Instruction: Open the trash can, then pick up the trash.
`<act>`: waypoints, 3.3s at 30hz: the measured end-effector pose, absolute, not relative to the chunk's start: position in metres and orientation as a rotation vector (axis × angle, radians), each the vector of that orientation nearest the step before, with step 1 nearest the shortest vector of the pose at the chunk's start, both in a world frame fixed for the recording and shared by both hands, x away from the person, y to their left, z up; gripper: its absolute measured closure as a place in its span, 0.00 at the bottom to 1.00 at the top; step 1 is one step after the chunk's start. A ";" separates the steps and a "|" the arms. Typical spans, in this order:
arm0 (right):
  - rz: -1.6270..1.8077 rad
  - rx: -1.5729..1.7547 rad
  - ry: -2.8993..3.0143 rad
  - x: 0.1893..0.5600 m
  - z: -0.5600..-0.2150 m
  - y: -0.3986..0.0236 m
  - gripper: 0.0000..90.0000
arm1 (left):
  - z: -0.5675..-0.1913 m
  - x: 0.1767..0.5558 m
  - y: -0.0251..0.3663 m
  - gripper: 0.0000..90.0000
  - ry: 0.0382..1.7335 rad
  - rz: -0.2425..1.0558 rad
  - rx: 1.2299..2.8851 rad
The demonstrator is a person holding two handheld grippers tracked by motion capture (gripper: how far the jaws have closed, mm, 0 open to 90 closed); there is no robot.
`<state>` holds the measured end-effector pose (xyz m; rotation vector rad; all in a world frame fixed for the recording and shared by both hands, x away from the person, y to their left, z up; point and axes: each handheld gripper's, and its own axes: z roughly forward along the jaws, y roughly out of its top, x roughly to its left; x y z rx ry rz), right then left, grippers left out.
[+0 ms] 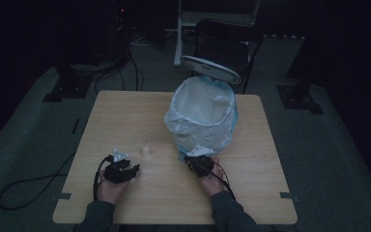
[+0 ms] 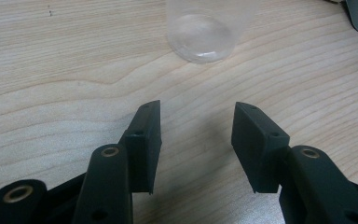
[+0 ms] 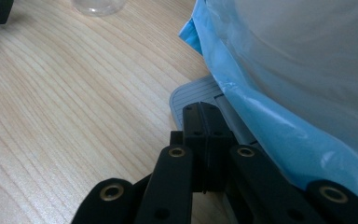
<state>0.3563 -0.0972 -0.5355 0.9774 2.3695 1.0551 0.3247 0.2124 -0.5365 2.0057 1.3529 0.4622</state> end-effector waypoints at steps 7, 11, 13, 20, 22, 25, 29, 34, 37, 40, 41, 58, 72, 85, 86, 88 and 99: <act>1.053 0.967 2.367 0.356 -0.536 -0.098 1.00 | -0.537 0.325 0.212 0.59 1.351 0.466 2.008; 1.051 0.965 2.366 0.356 -0.536 -0.097 1.00 | -0.537 0.324 0.212 0.59 1.351 0.467 2.009; 1.052 0.963 2.365 0.356 -0.536 -0.097 1.00 | -0.537 0.325 0.212 0.59 1.351 0.464 2.006; 1.054 0.962 2.366 0.356 -0.536 -0.098 1.00 | -0.536 0.324 0.213 0.62 1.358 0.450 2.001; 1.047 0.957 2.364 0.355 -0.536 -0.097 1.00 | -0.536 0.324 0.214 0.63 1.359 0.435 1.998; 1.045 0.957 2.362 0.355 -0.536 -0.097 1.00 | -0.533 0.324 0.214 0.64 1.357 0.424 1.980; 1.050 0.957 2.367 0.356 -0.536 -0.097 1.00 | -0.526 0.322 0.216 0.64 1.343 0.430 1.939; 1.051 0.957 2.368 0.356 -0.536 -0.097 1.00 | -0.516 0.319 0.218 0.64 1.319 0.453 1.906; 1.051 0.957 2.367 0.356 -0.536 -0.097 1.00 | -0.511 0.321 0.218 0.64 1.313 0.464 1.906; 1.052 0.958 2.368 0.356 -0.536 -0.098 1.00 | -0.507 0.323 0.219 0.64 1.310 0.467 1.908; 1.054 0.957 2.366 0.356 -0.536 -0.098 1.00 | -0.506 0.324 0.219 0.64 1.310 0.468 1.905; 1.057 0.961 2.366 0.356 -0.536 -0.098 1.00 | -0.460 0.346 0.225 0.62 1.235 0.525 1.840; 1.062 0.961 2.364 0.356 -0.536 -0.098 1.00 | -0.471 0.371 0.222 0.60 1.297 0.461 1.862; 1.058 0.958 2.363 0.355 -0.536 -0.098 1.00 | -0.497 0.333 0.217 0.96 1.257 0.414 1.962; 1.059 0.958 2.363 0.355 -0.536 -0.098 1.00 | -0.499 0.329 0.216 0.96 1.247 0.411 1.970; 1.060 0.958 2.363 0.355 -0.537 -0.098 1.00 | -0.502 0.323 0.214 0.97 1.225 0.413 1.979; 1.059 0.955 2.363 0.355 -0.537 -0.098 1.00 | -0.492 0.327 0.206 0.97 1.171 0.435 1.976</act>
